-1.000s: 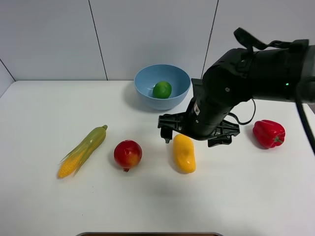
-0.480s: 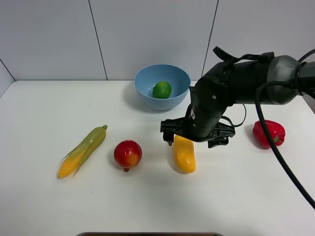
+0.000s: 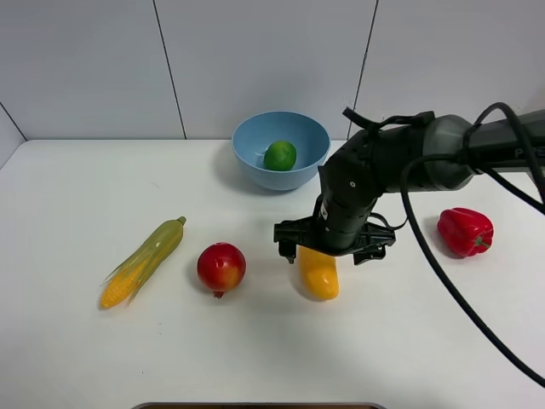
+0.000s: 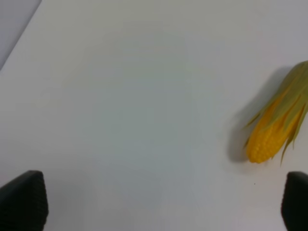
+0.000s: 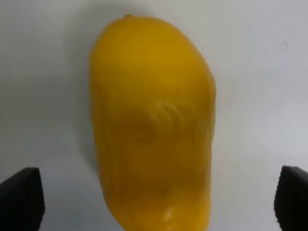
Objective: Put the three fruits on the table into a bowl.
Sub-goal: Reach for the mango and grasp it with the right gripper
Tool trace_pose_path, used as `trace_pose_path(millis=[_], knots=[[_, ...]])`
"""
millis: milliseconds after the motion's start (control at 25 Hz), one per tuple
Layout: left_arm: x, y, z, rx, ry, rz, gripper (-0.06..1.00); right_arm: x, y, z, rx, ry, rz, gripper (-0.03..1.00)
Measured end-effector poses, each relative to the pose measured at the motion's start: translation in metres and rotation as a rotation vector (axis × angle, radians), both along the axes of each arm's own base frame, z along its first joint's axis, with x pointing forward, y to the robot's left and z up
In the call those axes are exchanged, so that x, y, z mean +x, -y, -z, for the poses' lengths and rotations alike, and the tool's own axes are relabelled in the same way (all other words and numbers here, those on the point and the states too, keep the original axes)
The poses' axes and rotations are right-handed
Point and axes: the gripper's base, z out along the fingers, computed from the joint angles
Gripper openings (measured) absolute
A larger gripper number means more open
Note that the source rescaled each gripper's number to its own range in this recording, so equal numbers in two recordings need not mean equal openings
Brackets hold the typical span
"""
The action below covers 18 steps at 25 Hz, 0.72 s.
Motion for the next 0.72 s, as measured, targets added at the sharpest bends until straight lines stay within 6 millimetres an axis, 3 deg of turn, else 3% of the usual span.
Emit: trace_pose_path(millis=[720], knots=[[0.0, 0.0, 0.0, 0.001, 0.0, 0.0, 1.0, 0.012, 0.004, 0.046, -0.041, -0.051, -0.028, 0.93]])
